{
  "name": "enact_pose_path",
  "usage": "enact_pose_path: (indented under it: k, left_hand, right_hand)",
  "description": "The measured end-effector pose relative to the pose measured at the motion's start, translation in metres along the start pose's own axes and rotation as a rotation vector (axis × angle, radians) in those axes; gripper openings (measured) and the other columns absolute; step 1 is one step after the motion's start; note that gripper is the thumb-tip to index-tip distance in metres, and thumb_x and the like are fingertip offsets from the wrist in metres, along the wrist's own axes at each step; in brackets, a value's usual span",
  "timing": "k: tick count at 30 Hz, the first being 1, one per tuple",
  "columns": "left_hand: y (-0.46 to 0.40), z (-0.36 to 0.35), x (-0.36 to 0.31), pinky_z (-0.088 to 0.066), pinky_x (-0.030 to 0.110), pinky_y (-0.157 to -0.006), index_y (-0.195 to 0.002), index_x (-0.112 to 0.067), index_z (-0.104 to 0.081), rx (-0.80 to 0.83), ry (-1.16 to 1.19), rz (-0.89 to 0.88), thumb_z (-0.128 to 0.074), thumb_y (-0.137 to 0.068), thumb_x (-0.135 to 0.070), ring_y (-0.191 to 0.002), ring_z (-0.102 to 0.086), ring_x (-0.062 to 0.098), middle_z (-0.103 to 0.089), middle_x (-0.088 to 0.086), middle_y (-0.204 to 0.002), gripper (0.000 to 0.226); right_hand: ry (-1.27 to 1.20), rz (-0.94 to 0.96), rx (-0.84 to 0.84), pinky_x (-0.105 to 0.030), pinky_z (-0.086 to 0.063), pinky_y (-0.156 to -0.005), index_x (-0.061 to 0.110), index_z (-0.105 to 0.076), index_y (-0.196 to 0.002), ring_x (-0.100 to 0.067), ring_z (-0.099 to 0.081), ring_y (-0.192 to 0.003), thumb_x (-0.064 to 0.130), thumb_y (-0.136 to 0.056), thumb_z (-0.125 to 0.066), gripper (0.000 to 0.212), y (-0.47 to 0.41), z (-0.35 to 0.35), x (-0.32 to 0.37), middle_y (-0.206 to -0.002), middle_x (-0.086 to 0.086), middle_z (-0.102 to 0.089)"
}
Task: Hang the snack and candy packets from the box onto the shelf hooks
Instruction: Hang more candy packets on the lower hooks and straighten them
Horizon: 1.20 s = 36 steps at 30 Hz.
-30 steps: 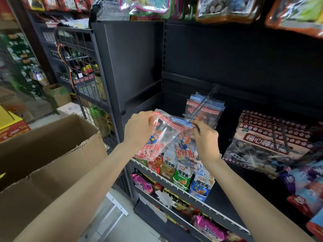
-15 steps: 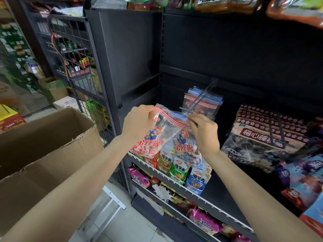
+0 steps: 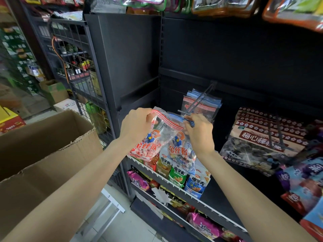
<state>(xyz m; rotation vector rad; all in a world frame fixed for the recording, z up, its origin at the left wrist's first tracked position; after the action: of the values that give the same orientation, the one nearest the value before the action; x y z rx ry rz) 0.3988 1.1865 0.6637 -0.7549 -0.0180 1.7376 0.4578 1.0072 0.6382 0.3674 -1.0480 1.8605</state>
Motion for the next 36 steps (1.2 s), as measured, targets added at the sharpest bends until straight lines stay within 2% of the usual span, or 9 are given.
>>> enact_pose_path:
  k: [2, 6, 8, 13, 19, 25, 28, 32, 36]
  left_hand:
    - [0.000, 0.000, -0.002, -0.049, 0.025, -0.079, -0.126, -0.016, -0.059, 0.006, -0.013, -0.013, -0.045, -0.098, -0.021, -0.097, -0.064, 0.024, -0.066, 0.007, -0.117, 0.032]
    - [0.000, 0.003, -0.013, -0.052, 0.029, -0.080, -0.125, -0.017, -0.059, 0.094, -0.107, -0.123, -0.043, -0.099, -0.021, -0.097, -0.065, 0.023, -0.066, 0.007, -0.116, 0.031]
    - [0.000, 0.002, -0.020, -0.051, 0.030, -0.081, -0.128, -0.020, -0.057, 0.148, -0.217, -0.196, -0.041, -0.100, -0.021, -0.101, -0.063, 0.022, -0.065, 0.004, -0.119, 0.032]
    - [-0.006, -0.017, -0.037, -0.049, 0.033, -0.084, -0.123, -0.024, -0.059, 0.203, -0.383, -0.376, -0.034, -0.101, -0.023, -0.107, -0.059, 0.019, -0.056, -0.005, -0.130, 0.033]
    - [-0.006, -0.044, -0.040, -0.044, 0.024, -0.066, -0.125, -0.030, -0.056, 0.284, -0.391, -0.441, -0.039, -0.101, -0.022, -0.097, -0.061, 0.015, -0.018, -0.015, -0.156, 0.030]
    - [-0.015, -0.054, -0.043, -0.053, 0.036, -0.078, -0.136, -0.031, -0.046, 0.245, -0.325, -0.450, -0.038, -0.101, -0.022, -0.095, -0.063, 0.021, -0.044, -0.008, -0.144, 0.037]
    - [-0.018, -0.058, -0.042, -0.052, 0.029, -0.075, -0.135, -0.029, -0.047, 0.217, -0.343, -0.468, -0.038, -0.101, -0.027, -0.091, -0.064, 0.019, -0.060, -0.002, -0.124, 0.035]
    - [-0.017, -0.063, -0.039, -0.042, 0.022, -0.062, -0.130, -0.027, -0.050, 0.231, -0.388, -0.495, -0.038, -0.101, -0.026, -0.083, -0.065, 0.017, -0.061, -0.002, -0.122, 0.031]
    - [-0.017, -0.059, -0.041, -0.047, 0.027, -0.066, -0.121, -0.023, -0.058, 0.273, -0.309, -0.434, -0.037, -0.101, -0.024, -0.088, -0.063, 0.018, -0.047, -0.006, -0.142, 0.029]
  right_hand:
    - [0.002, 0.013, -0.008, -0.037, -0.057, -0.077, 0.000, -0.065, -0.111, -0.025, -0.066, -0.083, 0.005, -0.094, -0.056, 0.020, 0.000, 0.002, -0.001, -0.109, -0.011, -0.060]
    - [0.037, 0.066, -0.042, -0.002, -0.039, -0.072, 0.000, -0.068, -0.102, -0.012, -0.055, -0.082, 0.001, -0.089, -0.061, 0.015, 0.001, 0.007, 0.002, -0.100, -0.010, -0.061]
    - [0.018, 0.059, -0.042, 0.003, -0.035, -0.068, 0.002, -0.069, -0.098, -0.009, -0.053, -0.082, -0.001, -0.086, -0.063, 0.013, -0.002, 0.009, 0.003, -0.093, -0.004, -0.058]
    - [-0.076, -0.001, -0.036, 0.000, -0.039, -0.072, 0.006, -0.072, -0.092, -0.001, -0.054, -0.073, 0.001, -0.086, -0.065, 0.011, -0.008, 0.014, 0.000, -0.088, 0.000, -0.061]
    - [-0.134, -0.055, 0.006, -0.026, -0.051, -0.084, 0.008, -0.071, -0.094, -0.013, -0.063, -0.086, 0.004, -0.088, -0.062, 0.011, -0.011, 0.014, -0.002, -0.086, 0.005, -0.065]
    - [-0.187, -0.110, -0.042, -0.023, -0.048, -0.083, 0.007, -0.072, -0.096, -0.008, -0.059, -0.081, 0.004, -0.087, -0.064, 0.013, -0.012, 0.014, 0.000, -0.082, 0.009, -0.062]
    - [-0.267, -0.180, -0.039, -0.022, -0.052, -0.079, 0.006, -0.073, -0.098, -0.001, -0.059, -0.076, 0.003, -0.087, -0.063, 0.014, -0.014, 0.011, -0.005, -0.082, 0.008, -0.064]
    - [-0.254, -0.177, -0.003, -0.003, -0.043, -0.071, 0.005, -0.072, -0.103, 0.004, -0.056, -0.076, 0.002, -0.088, -0.061, 0.019, -0.014, 0.011, -0.009, -0.087, 0.007, -0.064]
    - [-0.192, -0.153, 0.012, -0.015, -0.042, -0.082, 0.007, -0.071, -0.108, -0.005, -0.056, -0.086, 0.001, -0.092, -0.055, 0.023, -0.017, 0.013, -0.010, -0.093, 0.007, -0.062]
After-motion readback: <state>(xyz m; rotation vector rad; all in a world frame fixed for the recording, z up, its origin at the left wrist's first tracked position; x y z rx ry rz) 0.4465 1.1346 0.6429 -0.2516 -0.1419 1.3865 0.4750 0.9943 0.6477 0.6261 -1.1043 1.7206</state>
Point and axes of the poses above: each hand's wrist, its own y-axis away from the middle knuckle, its own z-axis out of the back of the hand, x = y × z, the point moved 4 cm from there along -y, towards the middle knuckle
